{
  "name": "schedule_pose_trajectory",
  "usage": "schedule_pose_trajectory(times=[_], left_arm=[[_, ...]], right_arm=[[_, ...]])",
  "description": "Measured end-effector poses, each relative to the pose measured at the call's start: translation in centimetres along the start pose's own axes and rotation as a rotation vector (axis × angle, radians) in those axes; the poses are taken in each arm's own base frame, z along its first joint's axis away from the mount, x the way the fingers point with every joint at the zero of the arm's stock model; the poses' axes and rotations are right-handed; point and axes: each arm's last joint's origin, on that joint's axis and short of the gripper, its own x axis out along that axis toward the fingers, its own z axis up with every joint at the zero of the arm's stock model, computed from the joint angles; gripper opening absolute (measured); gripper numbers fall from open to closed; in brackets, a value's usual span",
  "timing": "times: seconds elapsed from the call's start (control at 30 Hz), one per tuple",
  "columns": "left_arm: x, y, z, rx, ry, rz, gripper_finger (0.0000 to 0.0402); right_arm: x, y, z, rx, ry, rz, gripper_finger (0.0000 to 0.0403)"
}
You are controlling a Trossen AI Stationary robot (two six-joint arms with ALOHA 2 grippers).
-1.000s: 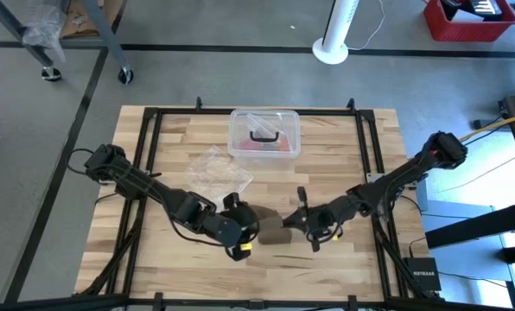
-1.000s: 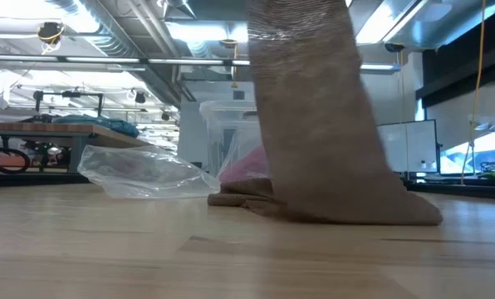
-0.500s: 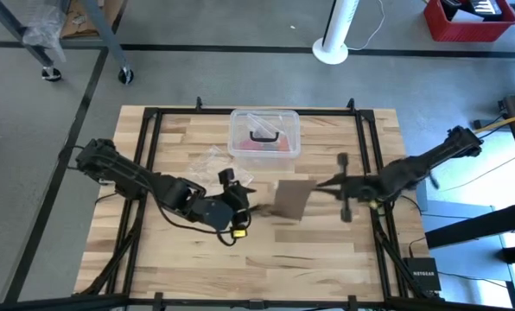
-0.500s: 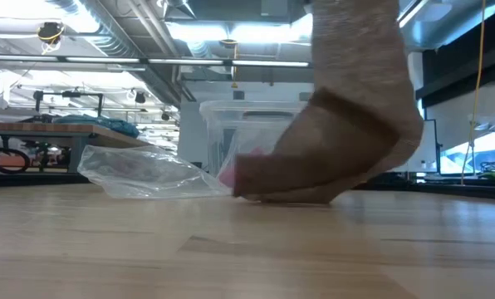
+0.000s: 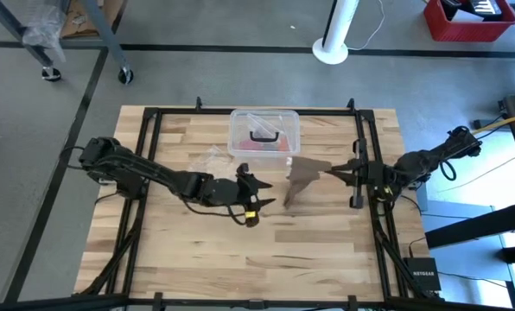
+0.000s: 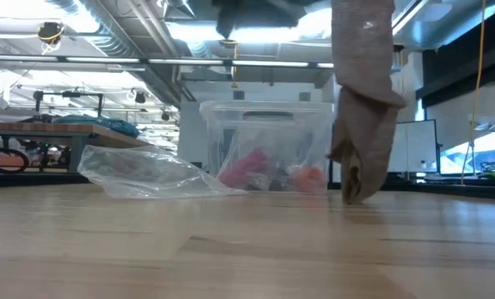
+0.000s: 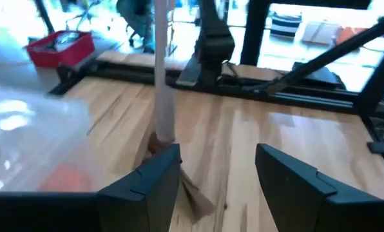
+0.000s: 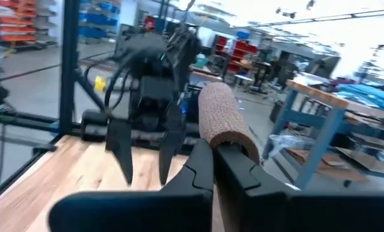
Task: Roll bandage
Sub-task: Roll the brown bandage
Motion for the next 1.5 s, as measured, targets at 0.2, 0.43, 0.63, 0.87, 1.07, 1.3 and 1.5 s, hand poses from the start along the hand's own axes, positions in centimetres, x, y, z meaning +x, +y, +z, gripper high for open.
schedule_pose_trajectory(times=[0.2,0.43,0.63,0.87,1.07,1.3,1.5], left_arm=[[3.2,0.2,-3.3,-0.047,0.018,0.027,0.0194],[7.7,0.4,-6.7,-0.172,-0.086,0.042,0.0194],[9.6,0.2,-8.2,-0.22,-0.108,0.044,0.0194],[10.9,-0.2,-7.8,-0.157,-0.123,0.048,0.0125],[10.6,-1.2,-8.3,-0.014,-0.076,0.051,0.0013],[8.6,-4.2,-12.0,0.126,0.214,0.02,0.0003],[6.6,-6.0,-14.2,0.163,0.376,0.013,0.0007]], right_arm=[[0.0,-0.2,0.5,0.033,-0.039,-0.028,0.0003],[0.0,-0.1,0.4,0.028,-0.034,-0.028,0.0004],[0.0,-0.1,0.4,0.018,-0.031,-0.029,0.0003],[0.0,-0.1,0.4,0.005,-0.034,-0.031,0.0003],[-0.2,-0.7,2.0,0.056,-0.133,-0.055,0.0003],[-2.1,-3.8,8.9,0.106,-0.214,-0.067,0.0003],[-3.6,-6.4,15.0,0.092,-0.254,-0.097,0.0003]])
